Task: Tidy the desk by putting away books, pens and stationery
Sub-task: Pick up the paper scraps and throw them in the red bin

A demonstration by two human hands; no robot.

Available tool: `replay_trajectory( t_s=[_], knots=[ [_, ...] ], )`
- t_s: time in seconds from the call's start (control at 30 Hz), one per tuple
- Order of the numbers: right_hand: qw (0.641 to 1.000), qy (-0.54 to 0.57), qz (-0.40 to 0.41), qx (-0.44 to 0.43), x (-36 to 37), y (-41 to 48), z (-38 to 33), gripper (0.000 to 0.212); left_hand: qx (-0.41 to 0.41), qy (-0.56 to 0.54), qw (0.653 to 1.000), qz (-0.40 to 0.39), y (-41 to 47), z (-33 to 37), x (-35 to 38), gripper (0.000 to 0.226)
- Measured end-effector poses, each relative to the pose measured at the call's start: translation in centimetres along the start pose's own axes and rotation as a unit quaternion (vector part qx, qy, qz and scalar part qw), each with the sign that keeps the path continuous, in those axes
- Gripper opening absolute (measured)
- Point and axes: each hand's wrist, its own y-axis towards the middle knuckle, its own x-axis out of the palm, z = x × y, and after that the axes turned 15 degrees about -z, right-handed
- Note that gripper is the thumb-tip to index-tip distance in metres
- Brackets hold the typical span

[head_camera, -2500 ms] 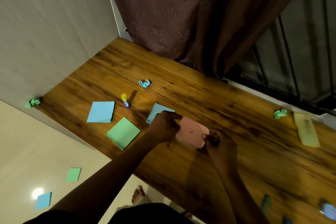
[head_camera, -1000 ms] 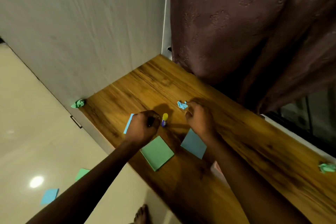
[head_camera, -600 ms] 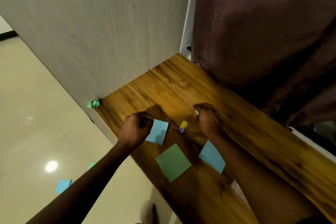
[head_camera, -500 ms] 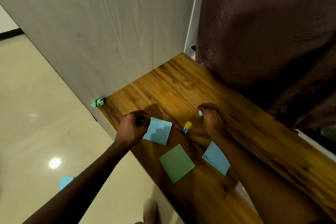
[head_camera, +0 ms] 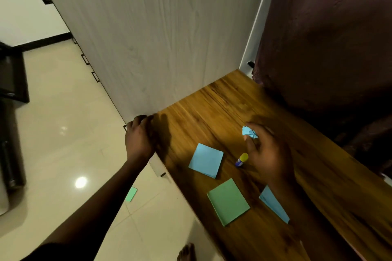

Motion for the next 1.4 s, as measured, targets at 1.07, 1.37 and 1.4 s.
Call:
replay_trajectory(
  t_s=[1.07, 1.37, 1.4],
  knots=[
    [0.973, 0.148, 0.1, 0.144, -3.5, -14.4, -2.2, 0.039, 0.307, -0.231, 0.914, -0.13, -9.5, 14.3, 2.5, 0.032],
    [0.933, 0.161, 0.204, 0.25, -8.9, -28.9, 1.0, 0.039, 0.343, -0.281, 0.843, -0.303, -21.4, 26.3, 6.4, 0.033],
    [0.926, 0.16, 0.219, 0.264, -9.6, -31.0, 1.2, 0.038, 0.348, -0.277, 0.834, -0.327, -23.1, 27.7, 6.8, 0.032]
  ],
)
